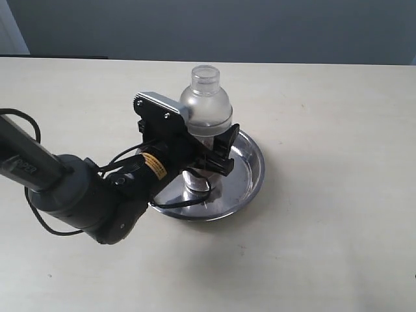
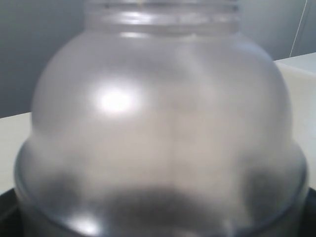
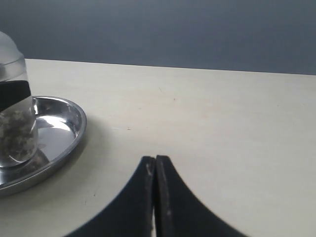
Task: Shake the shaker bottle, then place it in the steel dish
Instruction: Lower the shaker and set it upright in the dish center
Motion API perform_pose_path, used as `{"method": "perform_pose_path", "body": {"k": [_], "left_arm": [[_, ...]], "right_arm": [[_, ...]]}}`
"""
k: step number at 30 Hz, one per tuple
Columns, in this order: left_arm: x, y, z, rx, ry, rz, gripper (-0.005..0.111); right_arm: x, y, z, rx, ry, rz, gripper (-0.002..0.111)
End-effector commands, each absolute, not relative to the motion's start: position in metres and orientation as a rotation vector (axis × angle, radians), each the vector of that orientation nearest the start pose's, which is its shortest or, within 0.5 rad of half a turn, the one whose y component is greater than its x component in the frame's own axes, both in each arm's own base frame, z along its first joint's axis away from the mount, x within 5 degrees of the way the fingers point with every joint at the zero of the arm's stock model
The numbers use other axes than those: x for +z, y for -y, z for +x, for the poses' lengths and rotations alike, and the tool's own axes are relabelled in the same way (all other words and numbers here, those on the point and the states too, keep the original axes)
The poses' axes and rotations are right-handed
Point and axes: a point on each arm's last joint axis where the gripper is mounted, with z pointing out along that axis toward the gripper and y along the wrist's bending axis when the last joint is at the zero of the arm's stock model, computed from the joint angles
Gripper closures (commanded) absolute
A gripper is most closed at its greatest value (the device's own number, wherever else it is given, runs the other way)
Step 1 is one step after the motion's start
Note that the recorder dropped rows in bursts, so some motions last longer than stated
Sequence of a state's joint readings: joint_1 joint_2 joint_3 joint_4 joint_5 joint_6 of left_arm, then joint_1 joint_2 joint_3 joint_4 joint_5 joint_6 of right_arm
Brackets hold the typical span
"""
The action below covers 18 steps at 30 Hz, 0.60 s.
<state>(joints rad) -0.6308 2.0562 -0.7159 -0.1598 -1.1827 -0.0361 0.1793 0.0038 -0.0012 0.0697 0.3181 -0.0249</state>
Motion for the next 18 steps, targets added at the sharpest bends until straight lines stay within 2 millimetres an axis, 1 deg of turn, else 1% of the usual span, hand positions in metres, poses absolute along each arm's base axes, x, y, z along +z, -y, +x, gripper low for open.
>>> {"method": "perform_pose_path", "body": {"k": [1,5,6,7,8,9,10,11,12,13,14,15,18], "left_arm": [[0.121,0.2,0.294,-0.456,-1.588,0.33,0.107],[0.121,0.199,0.294,-0.449,-1.587,0.334,0.105],[0.12,0.199,0.295,-0.443,-1.6,0.334,0.097],[0.12,0.198,0.295,-0.44,-1.602,0.332,0.093],[0.119,0.197,0.296,-0.445,-1.607,0.325,0.08],[0.119,0.196,0.296,-0.442,-1.608,0.319,0.074],[0.119,0.196,0.296,-0.447,-1.61,0.312,0.059],[0.119,0.196,0.296,-0.451,-1.611,0.307,0.052],[0.119,0.196,0.296,-0.46,-1.613,0.298,0.038],[0.119,0.197,0.296,-0.463,-1.612,0.304,0.034],[0.12,0.197,0.296,-0.467,-1.61,0.313,0.026],[0.118,0.198,0.295,-0.47,-1.622,0.327,0.021],[0.108,0.196,0.295,-0.441,-1.738,0.332,0.006]], "right_arm": [[0.186,-0.011,0.053,0.172,-1.785,-0.142,0.109],[0.186,-0.011,0.053,0.172,-1.785,-0.142,0.109],[0.186,-0.011,0.053,0.172,-1.785,-0.142,0.109],[0.186,-0.011,0.053,0.172,-1.785,-0.142,0.109],[0.186,-0.011,0.053,0.172,-1.785,-0.142,0.109],[0.186,-0.011,0.053,0.172,-1.785,-0.142,0.109],[0.186,-0.011,0.053,0.172,-1.785,-0.142,0.109],[0.186,-0.011,0.053,0.172,-1.785,-0.142,0.109],[0.186,-0.011,0.053,0.172,-1.785,-0.142,0.109],[0.186,-0.011,0.053,0.172,-1.785,-0.142,0.109],[0.186,-0.011,0.053,0.172,-1.785,-0.142,0.109],[0.186,-0.011,0.053,0.172,-1.785,-0.142,0.109],[0.186,-0.011,0.053,0.172,-1.785,-0.142,0.109]]}}
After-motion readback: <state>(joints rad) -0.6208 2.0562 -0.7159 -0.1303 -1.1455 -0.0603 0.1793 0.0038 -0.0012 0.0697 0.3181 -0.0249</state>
